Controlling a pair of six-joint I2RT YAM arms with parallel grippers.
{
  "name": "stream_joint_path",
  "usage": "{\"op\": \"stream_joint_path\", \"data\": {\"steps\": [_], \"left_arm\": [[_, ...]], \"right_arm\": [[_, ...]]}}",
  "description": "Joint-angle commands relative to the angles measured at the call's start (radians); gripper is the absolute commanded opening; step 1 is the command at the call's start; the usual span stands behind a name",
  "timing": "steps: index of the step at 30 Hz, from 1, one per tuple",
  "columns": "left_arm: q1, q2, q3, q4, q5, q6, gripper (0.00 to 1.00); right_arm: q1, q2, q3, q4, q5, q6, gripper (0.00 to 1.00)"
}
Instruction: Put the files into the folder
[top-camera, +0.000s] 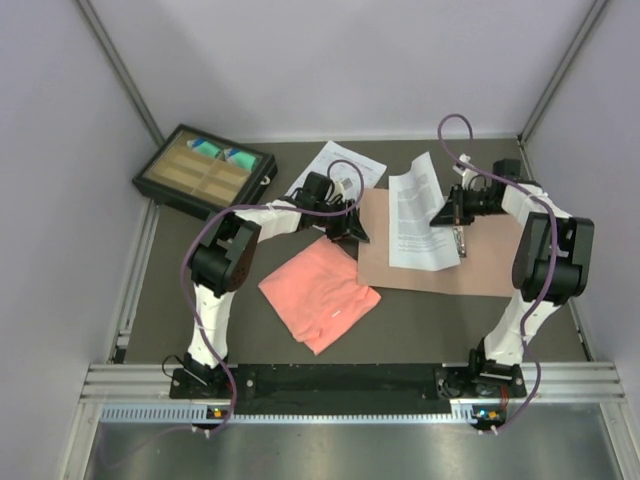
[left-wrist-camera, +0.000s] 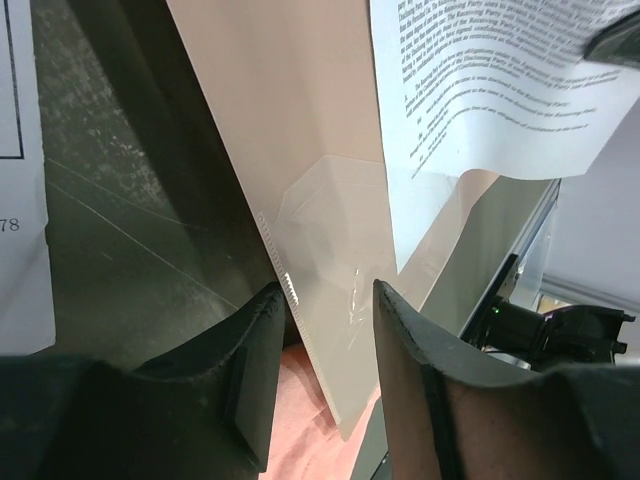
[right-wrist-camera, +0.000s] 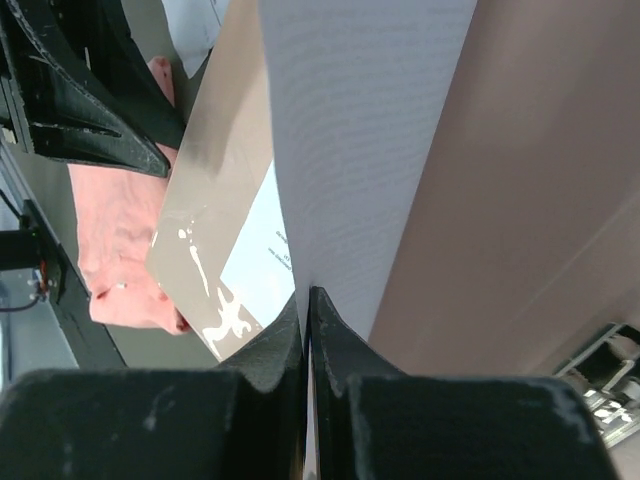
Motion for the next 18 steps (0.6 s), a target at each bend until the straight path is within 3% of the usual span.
{"op": "stream_joint_path", "data": {"steps": [1,4,11,18], "left_arm": [[-0.005,0.000,0.010,0.066,0.029,-0.012,0.45],[-0.003,-0.003,0.005,0.066,0.027,-0.012,0.45],[-0.003,-0.006,-0.002,0.074,0.030,-0.014,0.46],[-0.003,-0.012,-0.011,0.069,0.024,-0.008,0.47]], "right_arm": [[0.014,0.001,-0.032,0.065,0.017,0.073,0.01],[0.015,-0.011,-0.058,0.077,0.067,0.103,0.01],[0.014,-0.056,-0.109,0.114,0.224,0.169,0.27],[0.015,-0.077,-0.126,0.106,0.338,0.173,0.38]]}}
